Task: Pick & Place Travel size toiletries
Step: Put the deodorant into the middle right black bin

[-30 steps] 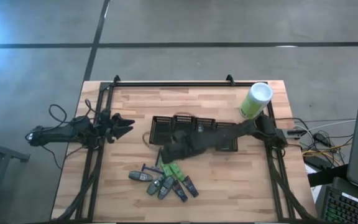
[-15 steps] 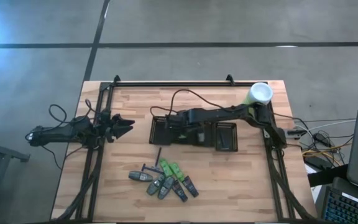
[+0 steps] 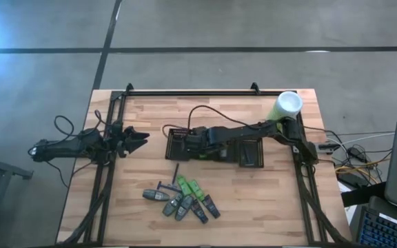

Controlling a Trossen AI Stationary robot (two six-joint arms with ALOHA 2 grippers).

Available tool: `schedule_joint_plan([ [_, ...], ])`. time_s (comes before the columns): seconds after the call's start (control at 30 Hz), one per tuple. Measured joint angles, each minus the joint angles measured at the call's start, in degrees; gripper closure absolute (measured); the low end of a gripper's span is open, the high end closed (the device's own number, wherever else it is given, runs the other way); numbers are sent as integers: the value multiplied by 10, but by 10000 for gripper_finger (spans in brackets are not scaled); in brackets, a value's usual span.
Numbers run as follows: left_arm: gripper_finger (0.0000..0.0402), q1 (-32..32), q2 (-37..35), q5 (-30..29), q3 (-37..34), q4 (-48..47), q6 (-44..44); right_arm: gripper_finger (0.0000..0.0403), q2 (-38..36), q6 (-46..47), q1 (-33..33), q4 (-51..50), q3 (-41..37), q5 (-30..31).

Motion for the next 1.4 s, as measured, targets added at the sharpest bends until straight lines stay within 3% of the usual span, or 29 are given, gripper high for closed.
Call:
schedule_joint_plan([
  [0.17,119,0,0,0,0,3,-13,126,-4,-5,53,-43,20,19],
  [0.33,119,0,0,4,0,2,-229,116,-43,8,113,-91,17,40],
  [0.47,119,0,12,-22,0,-8,-224,127,-111,-2,139,-60,-48,60],
  [0.6,119,0,49,-8,0,0,-254,154,-203,-19,143,40,-168,60],
  [0.8,120,-16,212,144,60,-33,-144,184,-333,-39,143,181,-329,60],
  [0.93,120,-60,342,238,162,-204,1,190,-379,-10,143,205,-373,60],
  [1.03,120,-109,427,220,241,-342,89,186,-387,-12,143,204,-387,61],
  [1.13,120,-162,491,171,300,-410,138,176,-385,-32,143,206,-391,53],
  [1.4,119,-276,586,48,383,-414,183,133,-384,-40,146,197,-405,45],
])
